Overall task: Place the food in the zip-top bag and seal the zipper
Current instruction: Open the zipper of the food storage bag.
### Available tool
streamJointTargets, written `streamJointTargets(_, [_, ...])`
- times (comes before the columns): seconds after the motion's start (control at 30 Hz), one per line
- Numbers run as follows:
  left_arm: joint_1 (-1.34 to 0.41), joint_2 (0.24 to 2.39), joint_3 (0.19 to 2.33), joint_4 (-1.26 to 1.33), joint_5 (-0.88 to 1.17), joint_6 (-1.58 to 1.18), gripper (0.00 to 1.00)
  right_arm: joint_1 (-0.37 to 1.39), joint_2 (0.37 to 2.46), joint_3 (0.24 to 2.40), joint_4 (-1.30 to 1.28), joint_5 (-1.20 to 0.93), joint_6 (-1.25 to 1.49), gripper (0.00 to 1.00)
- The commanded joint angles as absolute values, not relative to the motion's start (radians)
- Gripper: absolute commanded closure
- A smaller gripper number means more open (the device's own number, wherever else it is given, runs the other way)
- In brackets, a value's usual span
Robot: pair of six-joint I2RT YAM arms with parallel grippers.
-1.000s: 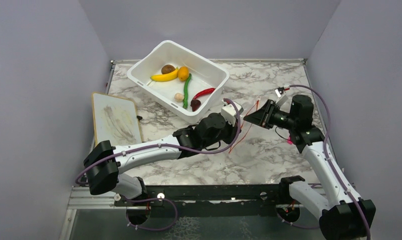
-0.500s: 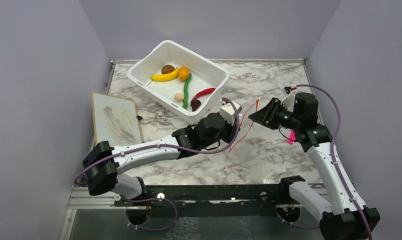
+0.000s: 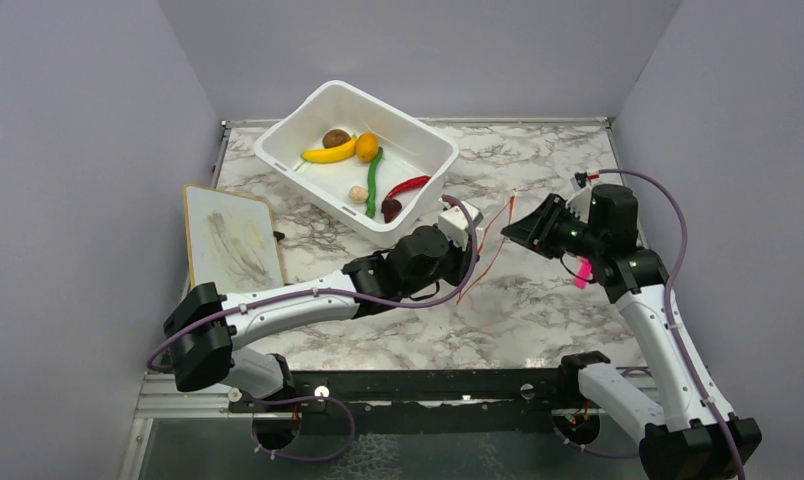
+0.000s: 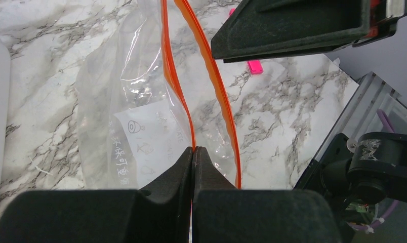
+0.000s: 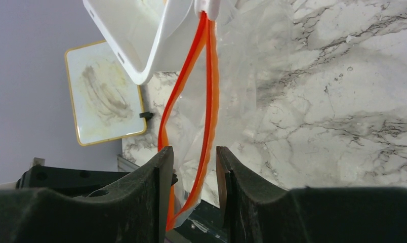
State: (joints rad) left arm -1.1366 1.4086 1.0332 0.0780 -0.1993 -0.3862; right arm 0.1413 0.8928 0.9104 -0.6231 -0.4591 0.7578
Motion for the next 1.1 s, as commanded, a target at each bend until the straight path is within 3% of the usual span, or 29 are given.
streamJointTargets(0.0, [-1.141, 1.371, 1.030, 0.109, -0.216, -0.396, 1.00, 0.145, 0.916, 0.865, -0.583, -0.464, 0.761, 0.63])
streamJointTargets(0.23, [-1.141, 1.361, 1.019, 0.128, -0.205, -0.419, 1.00, 0.146, 0.924, 0.784, -0.470, -0.543, 0.745, 0.67])
streamJointTargets(0.33, [-1.141, 1.344, 1.013, 0.128, -0.219, -0.434, 1.00, 0.145, 0.913, 0.797, -0.475, -0.534, 0.710, 0.77])
streamJointTargets(0.47, [-1.141, 1.320, 1.014, 0.076, -0.272, -0.475, 1.00, 0.146, 0.903, 0.886, -0.561, -0.450, 0.631, 0.98])
streamJointTargets(0.73, [-1.110, 1.248, 0.977, -0.015, -0.275, -0.587, 0.99, 0.145, 0.912, 1.094, -0.756, -0.336, 0.506, 0.99])
streamJointTargets(0.87, [-1.101, 1.218, 0.947, 0.010, -0.203, -0.630, 0.87, 0.146, 0.926, 1.114, -0.789, -0.328, 0.500, 0.99])
streamJointTargets(0.97, [-1.100, 1.217, 0.938, 0.038, -0.132, -0.639, 0.63, 0.146, 0.931, 1.094, -0.780, -0.366, 0.501, 0.99])
streamJointTargets(1.07, [-1.099, 1.240, 0.947, 0.047, -0.066, -0.634, 0.46, 0.146, 0.942, 1.045, -0.751, -0.414, 0.495, 0.99])
